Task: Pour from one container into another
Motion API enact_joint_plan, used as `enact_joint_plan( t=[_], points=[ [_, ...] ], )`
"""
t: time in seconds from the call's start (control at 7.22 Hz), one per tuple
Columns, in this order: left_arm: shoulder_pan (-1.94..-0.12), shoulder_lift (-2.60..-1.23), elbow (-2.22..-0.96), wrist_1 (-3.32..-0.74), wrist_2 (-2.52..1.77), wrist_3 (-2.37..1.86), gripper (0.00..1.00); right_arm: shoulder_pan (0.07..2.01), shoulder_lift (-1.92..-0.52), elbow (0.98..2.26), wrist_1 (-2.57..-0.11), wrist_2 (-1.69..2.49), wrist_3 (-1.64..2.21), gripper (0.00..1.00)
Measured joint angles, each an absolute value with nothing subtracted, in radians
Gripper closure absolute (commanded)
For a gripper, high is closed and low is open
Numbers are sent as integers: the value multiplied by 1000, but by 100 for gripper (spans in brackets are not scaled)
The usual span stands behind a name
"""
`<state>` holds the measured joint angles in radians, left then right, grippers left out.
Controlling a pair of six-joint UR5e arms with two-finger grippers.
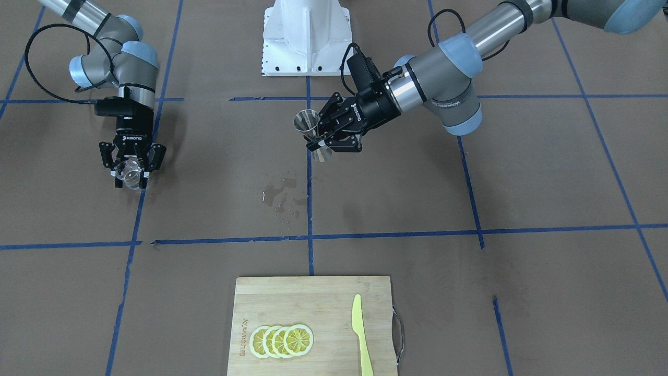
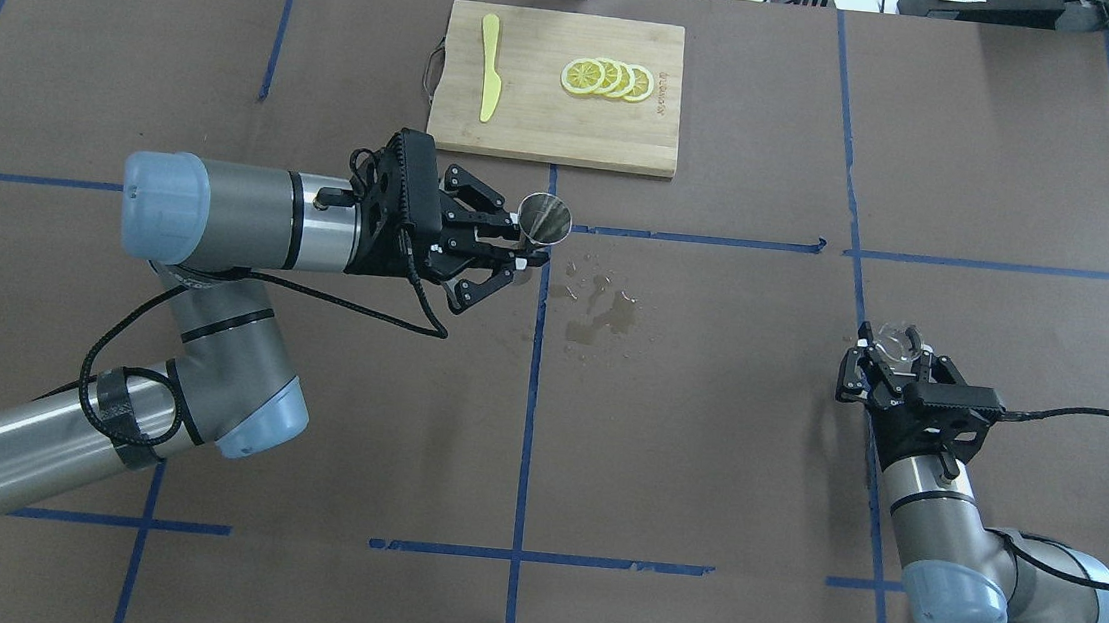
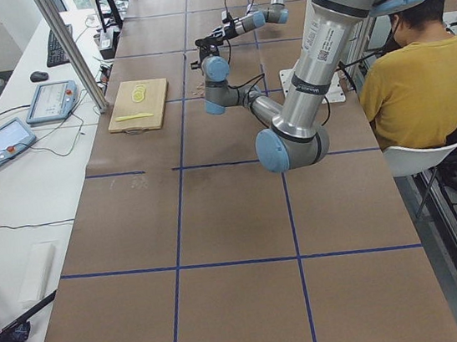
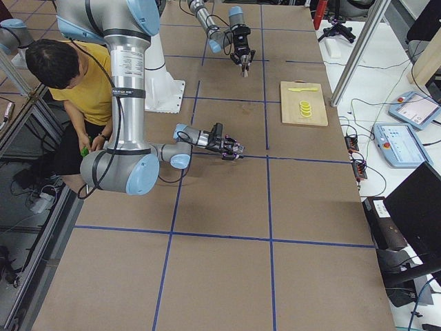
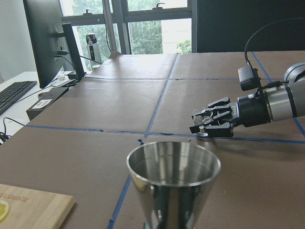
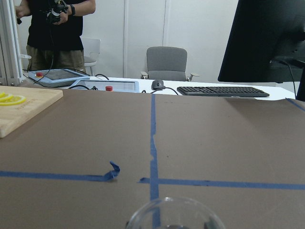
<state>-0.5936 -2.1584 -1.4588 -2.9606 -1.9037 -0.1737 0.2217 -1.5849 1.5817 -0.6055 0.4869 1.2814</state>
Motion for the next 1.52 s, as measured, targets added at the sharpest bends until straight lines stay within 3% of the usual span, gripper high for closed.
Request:
enact_joint_plan(
  t=[0.69,1.25,1.52],
  points=[
    [-594,-2141,-1476,-2961,-1904,-173,100,277,-1575,1609,-355,508,1019,100],
    [-594,-2134,-1483,-2961,-1904,-173,100,293,-1508,1670,-357,591,848,100],
    [-593,-2134,-1482,-2960,-1904,-173,100,293,-1482,1792,-484,602,799,100]
  ],
)
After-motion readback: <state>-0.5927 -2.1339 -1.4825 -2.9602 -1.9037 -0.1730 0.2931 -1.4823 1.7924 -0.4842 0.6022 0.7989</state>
